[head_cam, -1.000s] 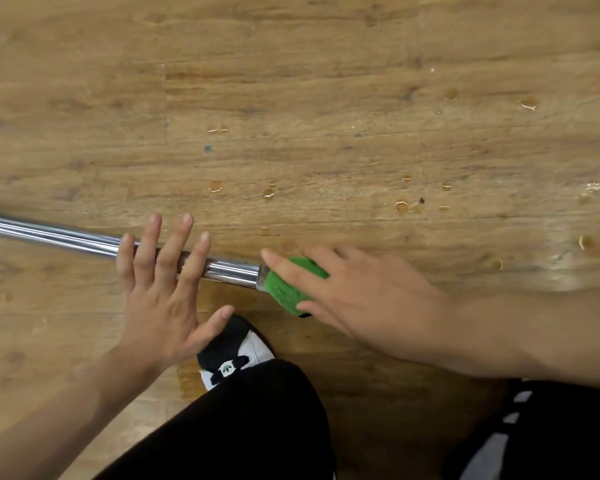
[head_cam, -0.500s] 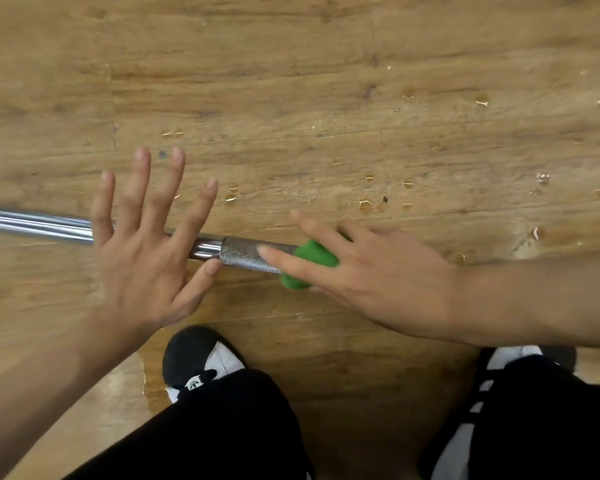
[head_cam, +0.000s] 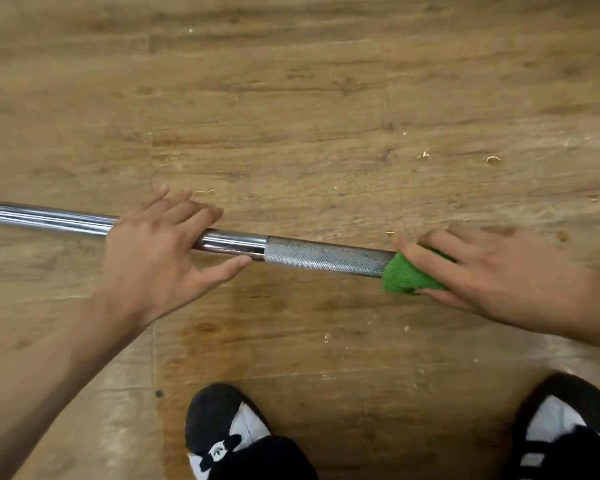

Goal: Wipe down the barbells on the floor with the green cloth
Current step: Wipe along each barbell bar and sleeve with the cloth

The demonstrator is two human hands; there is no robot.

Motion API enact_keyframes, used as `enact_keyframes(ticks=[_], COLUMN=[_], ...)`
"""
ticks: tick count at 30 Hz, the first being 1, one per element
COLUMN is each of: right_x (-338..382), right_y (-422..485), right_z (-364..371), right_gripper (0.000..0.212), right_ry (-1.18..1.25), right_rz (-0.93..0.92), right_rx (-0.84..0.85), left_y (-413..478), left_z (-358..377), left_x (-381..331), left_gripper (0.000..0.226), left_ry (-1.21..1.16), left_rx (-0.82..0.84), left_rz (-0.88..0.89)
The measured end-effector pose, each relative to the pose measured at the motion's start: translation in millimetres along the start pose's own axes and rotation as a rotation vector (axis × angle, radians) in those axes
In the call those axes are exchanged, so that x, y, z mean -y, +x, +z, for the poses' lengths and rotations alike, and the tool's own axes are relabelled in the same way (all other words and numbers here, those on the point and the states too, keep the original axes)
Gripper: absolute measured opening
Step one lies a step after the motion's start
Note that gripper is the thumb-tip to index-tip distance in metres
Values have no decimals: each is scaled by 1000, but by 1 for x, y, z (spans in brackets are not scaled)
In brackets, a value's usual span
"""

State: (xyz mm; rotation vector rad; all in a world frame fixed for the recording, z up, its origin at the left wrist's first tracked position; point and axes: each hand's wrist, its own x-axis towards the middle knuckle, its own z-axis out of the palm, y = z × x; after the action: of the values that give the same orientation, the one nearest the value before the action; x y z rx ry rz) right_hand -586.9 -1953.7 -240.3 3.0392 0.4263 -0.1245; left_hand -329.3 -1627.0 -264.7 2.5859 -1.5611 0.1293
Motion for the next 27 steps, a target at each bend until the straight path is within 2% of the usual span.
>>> enact_keyframes(ticks=[2, 6, 10, 14, 16, 20, 22, 24, 25, 27], right_x=[-2, 22, 59, 79, 78, 63, 63, 81, 94, 114], right_y=[4, 24, 96, 157, 154, 108, 101, 126, 146, 177], right_z=[3, 8, 5, -4, -5, 6, 6, 1, -3, -11], right_gripper=[56, 57, 55, 53, 50, 45, 41, 32, 29, 31], right_ry=[1, 4, -35, 81, 154, 133, 135, 160, 181, 235], right_rz=[44, 287, 450, 655, 742, 855, 1032, 1253, 1284, 1136], right_rx=[-46, -90, -143, -239, -320, -453, -518, -500, -469, -425], left_y=[5, 17, 26, 35, 38, 39, 39, 40, 40, 39], left_z=[5, 11, 15, 14, 13, 15, 19, 20, 21, 20], left_x=[-1, 3, 5, 8, 5, -3, -4, -4, -4, -4], left_gripper=[79, 80, 85, 93, 95, 86, 83, 82, 83, 84], left_ry=[1, 22, 61, 89, 87, 72, 61, 60, 54, 53], left_rx=[-47, -102, -141, -98, -88, -163, -187, -203, -201, -195], left_rz=[-18, -22, -26, -85, -123, -161, -155, -158, -164, -166])
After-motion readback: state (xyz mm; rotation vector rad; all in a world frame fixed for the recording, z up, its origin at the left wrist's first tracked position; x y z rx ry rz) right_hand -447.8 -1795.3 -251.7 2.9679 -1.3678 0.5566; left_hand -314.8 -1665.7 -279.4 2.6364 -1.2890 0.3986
